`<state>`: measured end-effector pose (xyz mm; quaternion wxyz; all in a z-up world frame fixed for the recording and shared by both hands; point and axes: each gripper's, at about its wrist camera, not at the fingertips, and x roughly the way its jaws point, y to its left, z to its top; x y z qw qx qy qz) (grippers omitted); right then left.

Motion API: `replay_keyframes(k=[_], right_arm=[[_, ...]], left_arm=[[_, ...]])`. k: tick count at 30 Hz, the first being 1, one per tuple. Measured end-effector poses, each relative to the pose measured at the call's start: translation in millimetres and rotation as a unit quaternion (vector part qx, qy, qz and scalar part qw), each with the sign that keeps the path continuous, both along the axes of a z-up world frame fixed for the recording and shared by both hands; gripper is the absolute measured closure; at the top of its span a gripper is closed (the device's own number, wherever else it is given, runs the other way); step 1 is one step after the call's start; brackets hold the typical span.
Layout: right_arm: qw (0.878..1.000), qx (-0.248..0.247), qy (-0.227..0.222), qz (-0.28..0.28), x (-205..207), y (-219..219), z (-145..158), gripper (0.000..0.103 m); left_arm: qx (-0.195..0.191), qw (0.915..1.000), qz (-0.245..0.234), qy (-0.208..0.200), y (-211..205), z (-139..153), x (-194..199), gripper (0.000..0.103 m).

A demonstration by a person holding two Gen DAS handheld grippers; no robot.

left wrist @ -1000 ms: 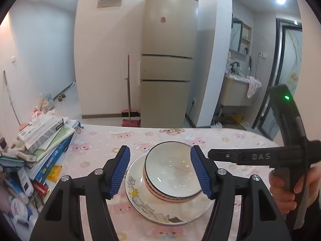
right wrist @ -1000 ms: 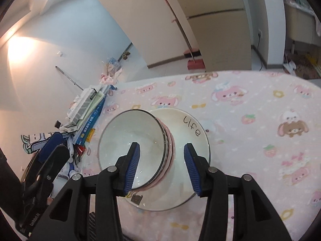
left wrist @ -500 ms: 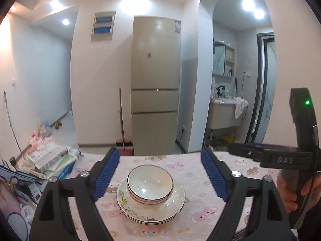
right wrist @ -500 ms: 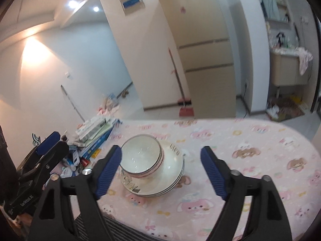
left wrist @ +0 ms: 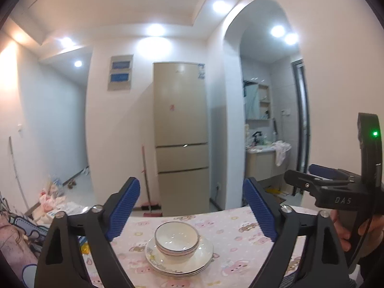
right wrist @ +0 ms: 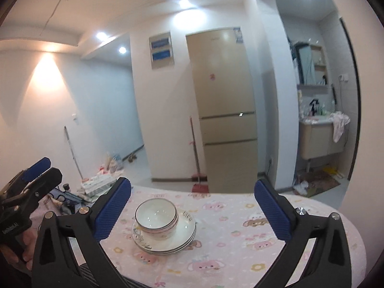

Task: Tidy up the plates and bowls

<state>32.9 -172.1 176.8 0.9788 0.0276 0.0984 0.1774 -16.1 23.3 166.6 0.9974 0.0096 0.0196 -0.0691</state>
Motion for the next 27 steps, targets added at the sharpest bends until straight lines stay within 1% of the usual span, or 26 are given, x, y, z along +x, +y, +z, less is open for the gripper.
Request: replay_keyframes(k=[2,3,4,7,9,10,12,13,15,16,18,19,21,23,25,27], right_arm=[[1.000,0.013,-0.008,-0.005,-11.4,-4.3,-3.9,0.000],[1.000,0.026,-0.009,-0.004,-16.0,-7.3,-7.6,0.000],[0.999,0.030,-0.009,-0.003,-19.7,-8.6,-10.5,0.000],[1.000,0.006,-0.010,-0.002,-28.4,-7.0,-17.2,0.000],[1.000,-0.004,-0.026,-0.013,-35.5,-6.4,-22.6,0.000],[0.999,-0.007,-0.035,-0.023,-39.5,-6.6,-25.3,0.000],[0.999,-0.004,-0.045,-0.028,-48.8,-11.1,-29.2,0.000],[0.999,0.001,-0.047,-0.026,-51.2,-13.4,-30.7,0.000],[0.999,0.015,-0.047,-0.014,-55.6,-17.4,-34.0,0.000],[0.999,0.018,-0.045,0.000,-57.7,-16.6,-37.4,0.000],[0.999,-0.004,-0.043,0.009,-64.4,-10.5,-44.7,0.000],[0.999,-0.019,-0.050,0.005,-69.2,-6.4,-48.7,0.000],[0.996,-0.036,-0.080,-0.015,-77.7,-3.7,-54.8,0.000],[0.993,-0.037,-0.107,-0.044,-79.1,-5.0,-59.3,0.000],[0.992,-0.040,-0.105,-0.060,-72.3,-5.2,-62.3,0.000],[0.993,-0.044,-0.098,-0.053,-63.9,-4.1,-69.2,0.000]], left_arm=[[-0.003,0.9999,-0.010,-0.009,1.4,-6.1,-11.6,0.007],[-0.010,0.9998,-0.001,-0.016,2.4,-11.9,-18.2,0.005],[-0.014,0.9997,0.004,-0.022,2.9,-15.0,-22.4,0.000],[-0.013,0.9992,0.009,-0.036,3.8,-25.5,-32.4,0.000],[-0.012,0.9987,0.018,-0.046,2.4,-31.4,-38.0,0.000],[-0.007,0.9989,0.019,-0.042,0.8,-32.4,-37.4,0.000],[-0.003,0.9991,0.018,-0.037,-0.7,-35.0,-36.7,0.000],[-0.007,0.9991,0.018,-0.039,-1.1,-35.9,-36.2,0.000],[-0.021,0.9982,0.001,-0.056,1.1,-40.2,-40.5,0.000],[-0.028,0.9976,-0.008,-0.063,2.2,-43.0,-43.9,0.000],[-0.040,0.9970,-0.011,-0.065,4.1,-46.2,-49.0,0.000],[-0.042,0.9966,-0.011,-0.069,3.3,-49.4,-52.7,0.000],[-0.029,0.9969,0.002,-0.073,-0.9,-52.5,-52.0,0.000],[-0.013,0.9975,0.008,-0.069,-7.0,-57.2,-44.1,0.000],[-0.011,0.9980,0.004,-0.062,-9.2,-63.3,-34.4,0.000],[-0.018,0.9980,-0.007,-0.060,-8.4,-72.1,-27.8,0.000]])
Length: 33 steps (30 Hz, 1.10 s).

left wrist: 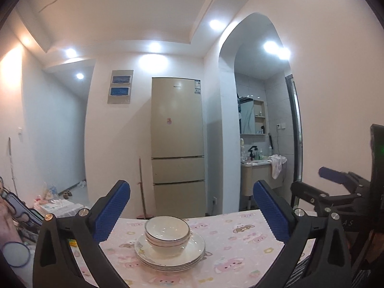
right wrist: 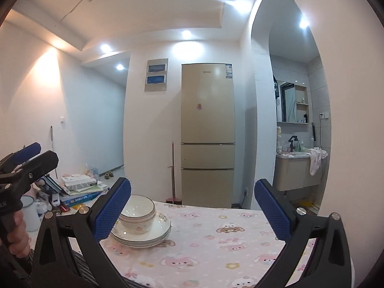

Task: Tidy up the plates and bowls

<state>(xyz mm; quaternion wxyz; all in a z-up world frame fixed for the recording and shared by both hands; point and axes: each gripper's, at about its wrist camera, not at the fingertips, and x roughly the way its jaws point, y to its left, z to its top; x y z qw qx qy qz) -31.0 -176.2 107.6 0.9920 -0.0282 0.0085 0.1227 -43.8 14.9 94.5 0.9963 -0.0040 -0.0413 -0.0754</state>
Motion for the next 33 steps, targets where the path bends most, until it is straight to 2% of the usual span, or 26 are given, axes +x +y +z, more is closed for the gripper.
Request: replay_keyframes(k=[5,8,11,13,18,22,24,28,31,33], right_arm=[[1.000,0.012,0.020,-0.001,28.0,1.9,-22.8,0.000],[1.000,0.007,0.030,-0.005,41.5,1.9,-31.3,0.000],[0.998,0.012,0.055,0.008,52.3,-0.5,-31.2,0.000],[0.999,0.020,0.042,0.009,53.0,-1.0,-31.8,0.000],[1.000,-0.016,0.010,0.002,64.0,11.6,-47.2,0.000],[0.999,-0.031,0.022,-0.008,72.4,17.4,-77.7,0.000],[0.998,-0.037,0.038,-0.019,77.6,18.6,-77.7,0.000],[0.999,-0.040,0.022,-0.028,70.6,18.0,-77.1,0.000],[0.999,-0.035,0.015,-0.039,66.8,14.9,-76.6,0.000],[0.999,-0.026,0.017,-0.040,67.8,10.6,-75.7,0.000]], left_arm=[[-0.003,0.9998,0.018,0.008,-1.1,-30.1,22.8,0.000],[0.021,0.9993,0.031,0.001,-3.2,-38.2,35.8,0.000],[0.028,0.9991,0.030,0.007,-4.6,-43.4,48.1,0.000],[0.027,0.9990,0.031,0.017,-6.0,-49.4,58.2,0.000],[0.020,0.9986,0.038,0.031,-6.5,-75.4,76.1,0.000],[0.024,0.9973,0.044,0.054,-10.0,-92.2,84.4,0.000],[0.030,0.9966,0.046,0.061,-12.5,-96.8,87.1,0.000],[0.036,0.9961,0.043,0.069,-15.1,-97.9,89.8,0.000],[0.028,0.9962,0.046,0.068,-13.0,-97.4,89.7,0.000],[0.014,0.9957,0.068,0.061,-9.7,-97.2,87.6,0.000]])
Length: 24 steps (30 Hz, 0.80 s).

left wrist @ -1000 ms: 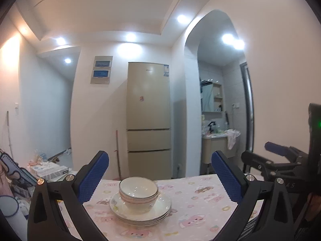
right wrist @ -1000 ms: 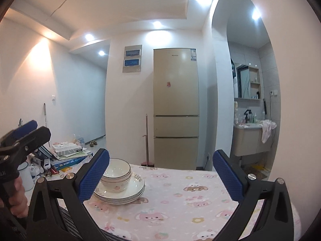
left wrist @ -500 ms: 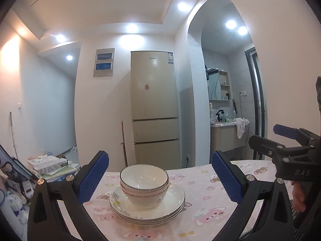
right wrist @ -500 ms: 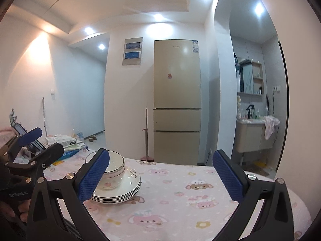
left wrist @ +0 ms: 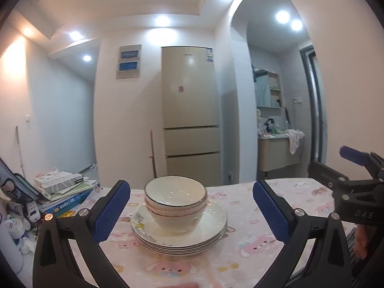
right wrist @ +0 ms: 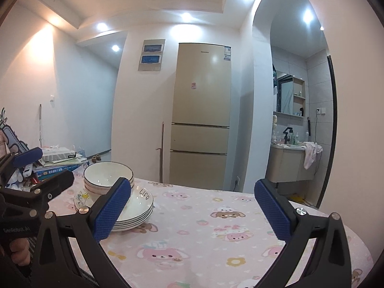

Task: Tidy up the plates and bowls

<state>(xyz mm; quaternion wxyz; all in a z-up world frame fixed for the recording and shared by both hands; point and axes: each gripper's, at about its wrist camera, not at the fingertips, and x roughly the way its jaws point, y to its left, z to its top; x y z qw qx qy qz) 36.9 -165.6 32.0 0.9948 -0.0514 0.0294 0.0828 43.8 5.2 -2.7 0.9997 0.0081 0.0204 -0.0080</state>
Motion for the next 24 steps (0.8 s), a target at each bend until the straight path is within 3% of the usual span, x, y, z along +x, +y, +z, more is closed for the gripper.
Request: replay_keyframes(k=[4,9,14,24], right_arm=[[1.000,0.023,0.013,0.002,3.8,-10.0,0.1,0.000],[0.999,0.053,0.004,0.006,1.1,-23.1,1.7,0.000],[0.999,0.040,-0.007,0.008,-2.1,-16.7,2.0,0.000],[0.999,0.036,-0.019,0.011,-6.7,-14.3,1.6,0.000]], left_arm=[[-0.009,0.9999,0.012,-0.008,1.9,-0.4,-2.0,0.000],[0.010,0.9997,0.002,-0.021,-8.4,-2.5,-7.6,0.000],[0.023,0.9980,0.009,-0.058,-10.2,-1.6,-20.3,0.000],[0.017,0.9985,0.013,-0.051,-5.4,-3.0,-16.1,0.000]])
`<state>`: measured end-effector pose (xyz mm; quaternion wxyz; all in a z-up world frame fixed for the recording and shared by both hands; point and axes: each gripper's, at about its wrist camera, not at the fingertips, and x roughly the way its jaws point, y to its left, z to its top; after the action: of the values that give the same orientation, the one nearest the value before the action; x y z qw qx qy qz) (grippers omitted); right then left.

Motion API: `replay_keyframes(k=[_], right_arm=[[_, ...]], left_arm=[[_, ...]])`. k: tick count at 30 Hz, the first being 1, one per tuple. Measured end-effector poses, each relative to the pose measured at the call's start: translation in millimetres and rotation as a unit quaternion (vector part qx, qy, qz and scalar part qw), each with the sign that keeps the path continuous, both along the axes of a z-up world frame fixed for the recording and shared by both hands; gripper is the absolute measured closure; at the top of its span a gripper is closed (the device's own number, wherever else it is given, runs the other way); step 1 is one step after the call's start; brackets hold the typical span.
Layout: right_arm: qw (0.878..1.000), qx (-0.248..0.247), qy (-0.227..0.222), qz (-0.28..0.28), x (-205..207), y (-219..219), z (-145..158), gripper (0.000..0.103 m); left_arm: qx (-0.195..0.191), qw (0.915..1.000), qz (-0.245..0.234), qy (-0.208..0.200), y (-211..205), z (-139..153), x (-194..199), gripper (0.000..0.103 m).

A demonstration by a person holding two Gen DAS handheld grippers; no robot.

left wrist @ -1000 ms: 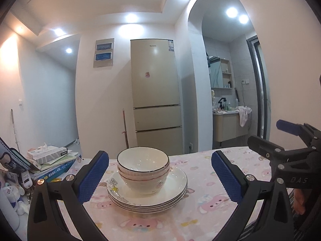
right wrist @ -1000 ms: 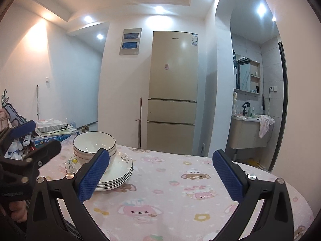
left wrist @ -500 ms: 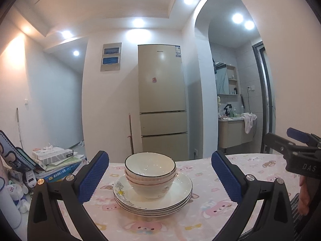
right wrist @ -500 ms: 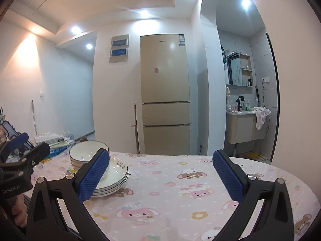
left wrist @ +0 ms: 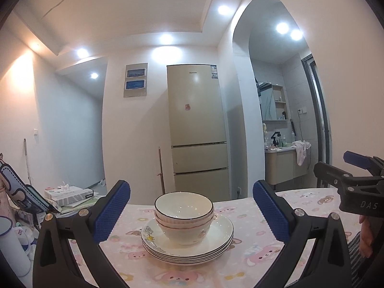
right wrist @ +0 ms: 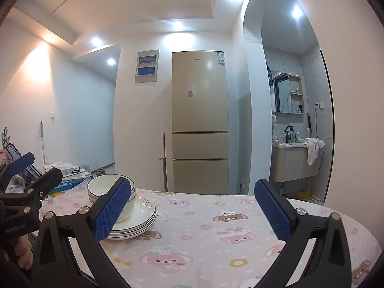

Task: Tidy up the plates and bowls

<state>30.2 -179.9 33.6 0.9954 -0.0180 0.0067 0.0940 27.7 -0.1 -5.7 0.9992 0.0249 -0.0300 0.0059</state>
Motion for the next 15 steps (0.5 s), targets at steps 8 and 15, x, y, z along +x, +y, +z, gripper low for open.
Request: replay_keyframes(k=[8,15], right_arm=[[1.000,-0.008,-0.015,-0.007,-5.6,3.6,0.6,0.000],[1.000,-0.009,-0.019,-0.006,-8.3,4.9,1.0,0.000]], left_arm=[[0.001,1.0000,0.000,0.000,-0.8,0.7,-1.2,0.000],[0.004,1.0000,0.000,0.002,-1.9,0.7,-0.1,0.000]])
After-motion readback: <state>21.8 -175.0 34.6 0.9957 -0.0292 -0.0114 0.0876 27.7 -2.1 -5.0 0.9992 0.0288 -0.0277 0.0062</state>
